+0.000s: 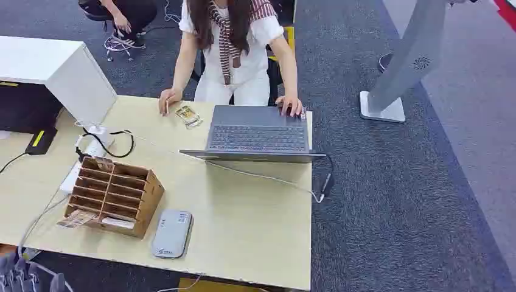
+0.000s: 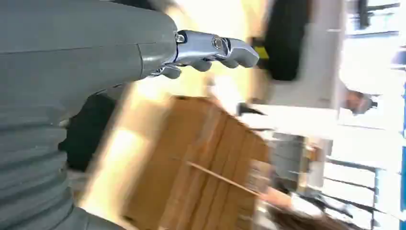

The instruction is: Pass the card to the sensor for recognition and then transmit it.

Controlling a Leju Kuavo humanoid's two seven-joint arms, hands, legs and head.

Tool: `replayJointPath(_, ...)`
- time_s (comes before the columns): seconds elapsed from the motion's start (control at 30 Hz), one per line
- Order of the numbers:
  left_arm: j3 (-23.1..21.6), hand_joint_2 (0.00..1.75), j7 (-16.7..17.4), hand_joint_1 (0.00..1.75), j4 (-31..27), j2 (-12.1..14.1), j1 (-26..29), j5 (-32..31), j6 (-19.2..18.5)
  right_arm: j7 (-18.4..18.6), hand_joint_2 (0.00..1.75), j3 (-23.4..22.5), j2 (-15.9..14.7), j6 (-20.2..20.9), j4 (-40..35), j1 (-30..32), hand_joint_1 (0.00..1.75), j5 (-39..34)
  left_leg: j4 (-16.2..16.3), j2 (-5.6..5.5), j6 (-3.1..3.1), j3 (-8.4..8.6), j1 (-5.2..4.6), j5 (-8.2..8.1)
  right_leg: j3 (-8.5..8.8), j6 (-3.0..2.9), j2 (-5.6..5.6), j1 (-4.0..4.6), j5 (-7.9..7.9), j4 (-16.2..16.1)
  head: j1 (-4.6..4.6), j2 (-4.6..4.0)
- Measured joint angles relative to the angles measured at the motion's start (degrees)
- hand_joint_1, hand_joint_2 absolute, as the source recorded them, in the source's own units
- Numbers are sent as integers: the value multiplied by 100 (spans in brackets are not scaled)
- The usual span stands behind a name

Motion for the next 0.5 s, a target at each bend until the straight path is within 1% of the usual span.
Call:
replayJointPath(0.07,-105,175,-24,0,-281,9,-71,-170,42,50,175,83,0,26,9,-4,0,98,0,-3,2,-7,0,1,19,1,-3,0,1,1,0,0)
replayJointPath(0.2,-190,175,5,0,-349,79,-213,-319,179,63,175,125,-2,70,15,1,0,160,0,10,0,9,-1,-1,3,1,13,0,2,-1,0,0)
replayJointPath(0.33,-450,175,180,0,-410,302,-576,-776,514,94,175,240,-13,125,26,-26,0,293,1,9,-1,10,-1,0,14,0,7,-1,4,-1,4,0)
replayJointPath(0.5,-836,175,483,0,-408,568,-1039,-1472,961,164,175,382,-42,205,37,-41,0,426,1,8,1,10,-1,3,15,1,10,-1,8,-1,7,0)
